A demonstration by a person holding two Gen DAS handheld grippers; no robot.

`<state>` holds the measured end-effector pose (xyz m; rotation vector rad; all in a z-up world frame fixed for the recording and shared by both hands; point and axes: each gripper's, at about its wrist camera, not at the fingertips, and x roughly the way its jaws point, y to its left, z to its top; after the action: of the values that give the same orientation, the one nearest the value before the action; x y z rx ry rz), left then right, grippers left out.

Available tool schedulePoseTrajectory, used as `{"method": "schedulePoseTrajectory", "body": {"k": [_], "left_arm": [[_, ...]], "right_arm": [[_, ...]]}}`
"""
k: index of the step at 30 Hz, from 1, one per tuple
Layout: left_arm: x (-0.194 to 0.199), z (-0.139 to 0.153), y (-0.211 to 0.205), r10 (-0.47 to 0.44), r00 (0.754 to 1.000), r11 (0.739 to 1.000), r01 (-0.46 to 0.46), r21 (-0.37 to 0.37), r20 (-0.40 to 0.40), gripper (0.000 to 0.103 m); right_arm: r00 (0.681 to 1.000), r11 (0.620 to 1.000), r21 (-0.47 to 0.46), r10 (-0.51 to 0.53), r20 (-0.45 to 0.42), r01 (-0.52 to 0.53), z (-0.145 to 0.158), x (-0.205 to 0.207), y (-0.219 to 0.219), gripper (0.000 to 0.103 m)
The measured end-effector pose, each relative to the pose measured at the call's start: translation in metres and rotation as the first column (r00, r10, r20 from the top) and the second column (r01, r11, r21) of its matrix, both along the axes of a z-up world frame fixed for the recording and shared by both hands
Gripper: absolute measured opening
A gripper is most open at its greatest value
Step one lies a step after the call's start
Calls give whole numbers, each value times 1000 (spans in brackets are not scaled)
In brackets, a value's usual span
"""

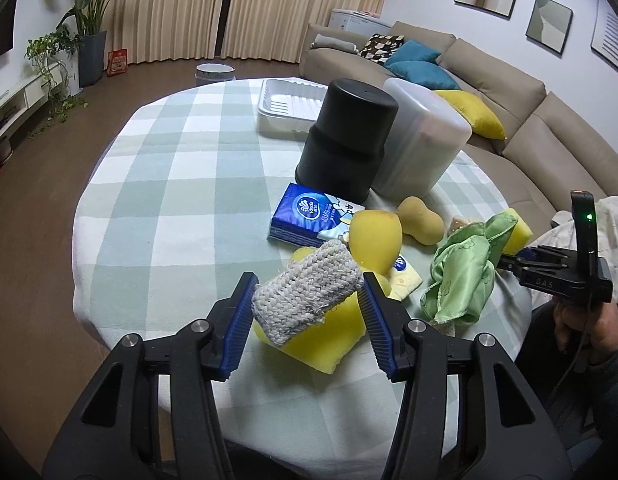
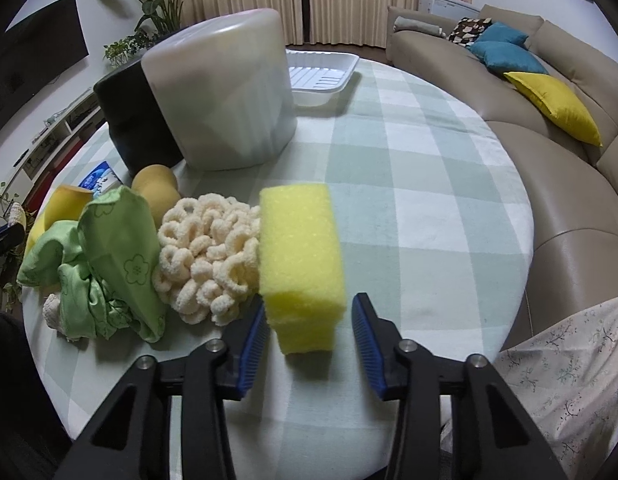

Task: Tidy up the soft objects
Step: 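Grasp the grey knitted pad with the left tool while the right tool grasps the yellow rectangular sponge, then carry the pad and sponge into the white tray and open both tools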

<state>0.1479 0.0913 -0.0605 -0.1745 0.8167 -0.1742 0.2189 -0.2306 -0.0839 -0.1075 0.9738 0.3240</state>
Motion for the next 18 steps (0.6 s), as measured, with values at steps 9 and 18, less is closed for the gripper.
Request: {"method": "schedulePoseTrajectory", "body": {"k": [9, 18], "left_arm": [[-1, 1, 3, 8, 1000, 1000, -7, -18, 7, 49], [-1, 5, 8, 21, 1000, 998, -20, -68, 14, 49]], "right_arm": [[999, 999, 36, 31, 11, -31, 3, -4, 2, 26], [998, 998, 52, 18, 57, -21, 24, -11, -6, 26]]}}
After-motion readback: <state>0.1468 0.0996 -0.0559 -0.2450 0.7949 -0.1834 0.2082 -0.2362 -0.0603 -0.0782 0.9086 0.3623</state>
